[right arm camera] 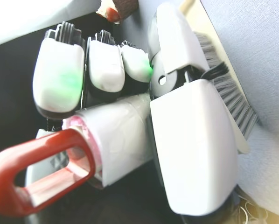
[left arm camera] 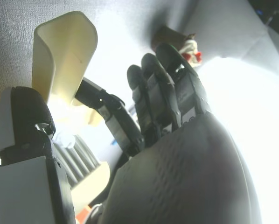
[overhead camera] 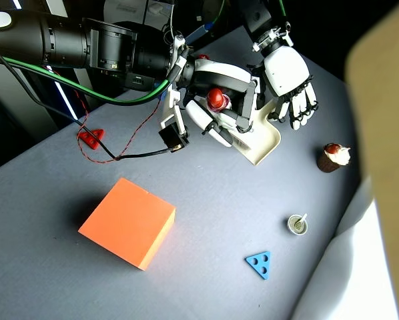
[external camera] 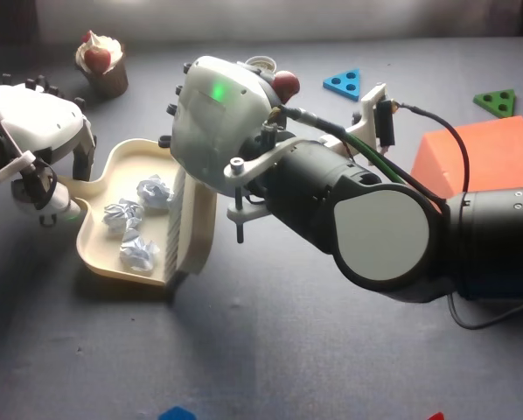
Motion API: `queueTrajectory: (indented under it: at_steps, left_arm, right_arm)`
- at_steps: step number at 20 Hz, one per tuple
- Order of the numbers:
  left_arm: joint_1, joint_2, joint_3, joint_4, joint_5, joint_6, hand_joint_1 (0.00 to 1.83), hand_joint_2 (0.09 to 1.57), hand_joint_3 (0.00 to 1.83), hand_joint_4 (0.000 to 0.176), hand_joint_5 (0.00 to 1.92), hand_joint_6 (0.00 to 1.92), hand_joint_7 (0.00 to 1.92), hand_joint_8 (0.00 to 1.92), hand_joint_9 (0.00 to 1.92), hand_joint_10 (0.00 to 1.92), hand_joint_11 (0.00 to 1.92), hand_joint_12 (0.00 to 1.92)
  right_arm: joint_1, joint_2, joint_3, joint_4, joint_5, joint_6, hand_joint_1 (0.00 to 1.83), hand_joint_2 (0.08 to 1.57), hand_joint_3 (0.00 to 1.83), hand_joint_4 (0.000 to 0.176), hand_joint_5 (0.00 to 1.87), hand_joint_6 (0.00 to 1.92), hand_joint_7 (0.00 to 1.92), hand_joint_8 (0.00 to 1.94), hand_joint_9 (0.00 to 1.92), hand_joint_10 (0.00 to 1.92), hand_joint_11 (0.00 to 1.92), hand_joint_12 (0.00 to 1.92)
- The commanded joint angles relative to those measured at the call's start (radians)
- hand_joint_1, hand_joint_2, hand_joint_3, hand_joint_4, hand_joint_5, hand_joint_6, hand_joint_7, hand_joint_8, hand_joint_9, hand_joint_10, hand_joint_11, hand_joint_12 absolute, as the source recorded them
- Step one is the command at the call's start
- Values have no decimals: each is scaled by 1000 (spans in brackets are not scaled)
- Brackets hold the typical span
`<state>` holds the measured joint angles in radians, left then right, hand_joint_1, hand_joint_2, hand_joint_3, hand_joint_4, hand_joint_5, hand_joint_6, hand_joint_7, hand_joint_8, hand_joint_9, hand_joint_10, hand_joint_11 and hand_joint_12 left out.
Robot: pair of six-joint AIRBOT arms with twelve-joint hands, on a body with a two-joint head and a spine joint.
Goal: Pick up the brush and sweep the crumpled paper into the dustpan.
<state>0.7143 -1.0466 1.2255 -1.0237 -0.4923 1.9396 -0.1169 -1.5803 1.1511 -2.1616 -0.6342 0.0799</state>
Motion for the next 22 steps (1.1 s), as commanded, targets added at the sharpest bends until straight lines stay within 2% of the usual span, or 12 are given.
queueTrajectory:
  at_steps: [1, 2, 3, 4, 6, 9, 10, 11, 12, 15, 17, 22]
  left_arm:
    - [-9, -2, 8, 34, -84, 1, 1115, 1071, 1, 0, 1084, 807, 471, 1, 416, 0, 148, 706]
    - [-9, -2, 8, 34, -84, 1, 1088, 1073, 1, 60, 1078, 818, 456, 6, 418, 1, 156, 711]
    - [-9, -2, 9, 34, -85, 1, 1088, 1073, 1, 60, 1078, 818, 456, 6, 418, 1, 156, 711]
    - [-9, -2, 9, 35, -85, 1, 1115, 1070, 0, 0, 1086, 804, 452, 2, 396, 0, 120, 712]
    - [-9, -2, 10, 35, -85, 1, 1126, 1071, 0, 0, 1085, 805, 438, 1, 380, 0, 104, 709]
    - [-9, -2, 10, 34, -86, 1, 1138, 1068, 0, 0, 1092, 792, 440, 1, 379, 0, 94, 745]
    - [-9, -2, 10, 34, -85, 1, 1142, 1050, 0, 0, 1137, 716, 479, 5, 425, 7, 154, 752]
    - [-9, -3, 10, 34, -85, 1, 1134, 1050, 1, 0, 1135, 720, 477, 1, 426, 3, 150, 745]
    - [-10, -3, 10, 34, -85, 1, 1129, 1056, 1, 0, 1119, 746, 454, 0, 412, 0, 124, 738]
    - [-10, -2, 10, 34, -85, 1, 1131, 1054, 2, 0, 1124, 738, 459, 1, 398, 0, 105, 740]
    - [-10, -2, 10, 34, -85, 1, 1141, 1065, 2, 0, 1097, 782, 441, 1, 387, 0, 93, 754]
    - [-11, -2, 8, 34, -79, 1, 1146, 1058, 0, 0, 1114, 755, 465, 7, 406, 10, 122, 715]
  right_arm:
    - [-3, 0, 0, -78, -48, 6, 1479, 1260, 0, 77, 920, 1921, 1244, 1941, 1399, 1921, 1528, 1921]
    - [-7, -5, 6, -98, -48, 30, 1497, 1240, 0, 93, 971, 1921, 1235, 1941, 1389, 1921, 1507, 1921]
    - [-11, -8, 12, -128, -49, 66, 1497, 1240, 0, 93, 971, 1921, 1235, 1941, 1389, 1921, 1507, 1921]
    - [-21, -14, 23, -192, -59, 121, 1479, 1241, 0, 123, 1030, 1921, 1251, 1941, 1395, 1921, 1513, 1921]
    - [-32, -18, 35, -258, -67, 183, 1486, 1238, 0, 129, 1032, 1921, 1260, 1941, 1392, 1921, 1523, 1921]
    - [-41, -10, 25, -264, -68, 187, 1475, 1221, 0, 135, 1020, 1921, 1256, 1941, 1379, 1921, 1508, 1921]
    - [-44, -4, 19, -279, -81, 187, 1439, 1226, 0, 146, 932, 1921, 1234, 1941, 1344, 1921, 1472, 1921]
    - [-47, -2, 17, -292, -90, 188, 1431, 1233, 0, 170, 876, 1921, 1212, 1941, 1316, 1921, 1456, 1921]
    - [-52, 3, 13, -337, -113, 228, 1435, 1228, 0, 176, 880, 1921, 1212, 1941, 1319, 1921, 1462, 1921]
    - [-58, 29, -22, -392, -121, 243, 1438, 1246, 3, 176, 862, 1921, 1239, 1941, 1329, 1921, 1453, 1921]
    - [-55, 64, -63, -393, -123, 206, 1438, 1245, 1, 176, 899, 1921, 1219, 1941, 1307, 1921, 1449, 1921]
    - [-41, 183, -182, -442, -144, 200, 1457, 1246, 1, 176, 905, 1921, 1221, 1941, 1343, 1921, 1488, 1921]
